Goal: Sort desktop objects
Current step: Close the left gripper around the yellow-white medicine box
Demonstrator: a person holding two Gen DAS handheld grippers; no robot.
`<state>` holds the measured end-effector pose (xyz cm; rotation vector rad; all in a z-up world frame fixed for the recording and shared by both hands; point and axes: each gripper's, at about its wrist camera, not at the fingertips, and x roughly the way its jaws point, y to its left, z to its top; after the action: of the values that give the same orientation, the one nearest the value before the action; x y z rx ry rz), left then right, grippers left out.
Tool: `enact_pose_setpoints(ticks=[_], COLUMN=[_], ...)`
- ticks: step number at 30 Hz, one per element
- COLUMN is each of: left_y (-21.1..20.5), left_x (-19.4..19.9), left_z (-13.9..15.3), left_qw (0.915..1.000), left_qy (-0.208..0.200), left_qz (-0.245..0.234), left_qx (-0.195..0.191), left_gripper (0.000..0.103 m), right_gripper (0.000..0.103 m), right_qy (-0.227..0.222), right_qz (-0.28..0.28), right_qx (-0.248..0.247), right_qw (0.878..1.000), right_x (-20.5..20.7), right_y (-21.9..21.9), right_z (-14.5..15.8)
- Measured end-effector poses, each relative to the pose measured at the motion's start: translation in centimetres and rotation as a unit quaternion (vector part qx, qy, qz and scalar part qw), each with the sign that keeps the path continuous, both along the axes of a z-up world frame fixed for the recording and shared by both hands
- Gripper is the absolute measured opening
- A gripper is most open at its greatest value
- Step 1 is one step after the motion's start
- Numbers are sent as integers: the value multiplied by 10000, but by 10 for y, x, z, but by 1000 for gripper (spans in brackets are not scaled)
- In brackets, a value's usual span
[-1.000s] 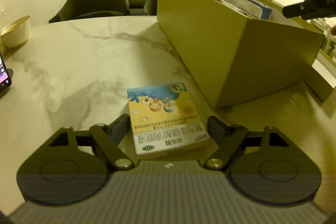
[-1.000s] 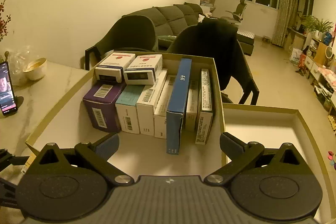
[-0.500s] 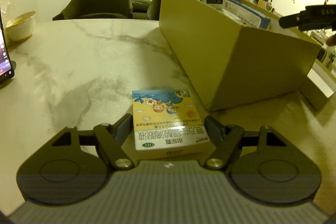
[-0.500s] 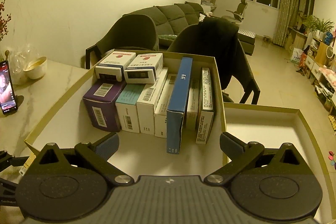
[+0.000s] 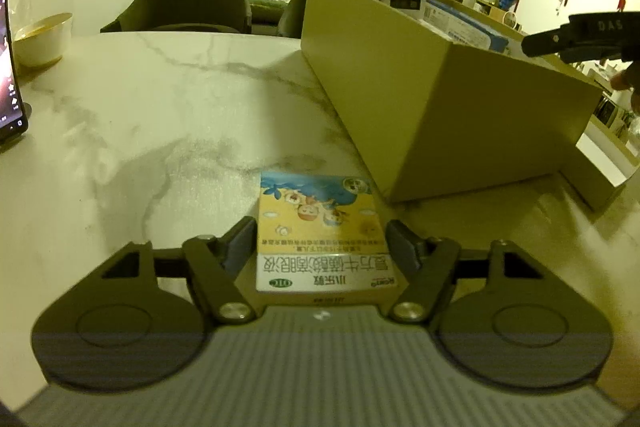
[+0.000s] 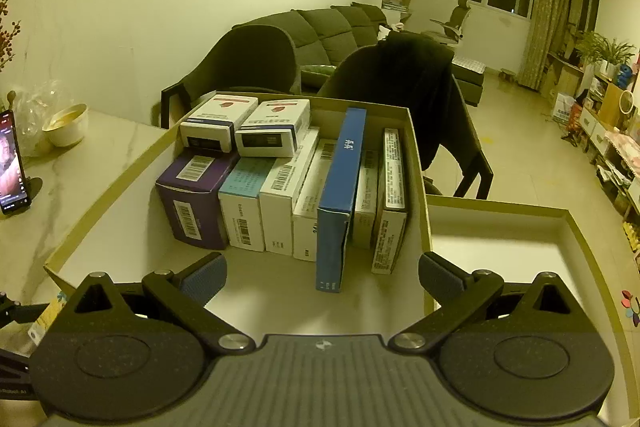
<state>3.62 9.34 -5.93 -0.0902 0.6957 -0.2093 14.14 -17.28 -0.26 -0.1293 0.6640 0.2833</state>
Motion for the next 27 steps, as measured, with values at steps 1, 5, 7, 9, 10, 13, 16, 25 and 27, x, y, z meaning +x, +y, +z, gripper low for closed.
enact_pose_setpoints(ticks=[1, 5, 7, 9, 10, 13, 16, 25, 27], left_y=[0, -2, -3, -4, -5, -6, -8, -7, -6], left_x=[0, 3, 5, 7, 9, 13, 14, 6, 5], left_z=[0, -1, -1, -1, -1, -2, -2, -3, -2], left_qw=[10000, 10000, 9999, 9998, 9998, 9997, 9995, 9996, 9997], left_qy=[2, 25, 33, 40, 44, 50, 30, -111, -103], left_qz=[-4, -48, -63, -77, -85, -102, -105, -10, -1], left_qx=[6, 80, 98, 152, 173, 229, 282, 261, 203], left_gripper=[71, 74, 76, 77, 77, 80, 79, 70, 70], right_gripper=[102, 102, 102, 102, 102, 102, 102, 102, 102], right_qy=[2, 0, -1, -1, -2, -8, -14, -26, -28], right_qz=[3, 2, 1, 4, 7, 13, 24, 69, 72], right_qx=[8, -5, -26, -31, -33, -33, -37, -39, -41], right_qw=[10000, 10000, 10000, 10000, 10000, 10000, 10000, 10000, 10000], right_x=[0, -1, -1, -1, -1, -1, -2, -4, -4], right_y=[0, 1, 1, 2, 2, 3, 4, 6, 6], right_z=[0, 0, -1, -1, -1, 0, 0, 1, 1])
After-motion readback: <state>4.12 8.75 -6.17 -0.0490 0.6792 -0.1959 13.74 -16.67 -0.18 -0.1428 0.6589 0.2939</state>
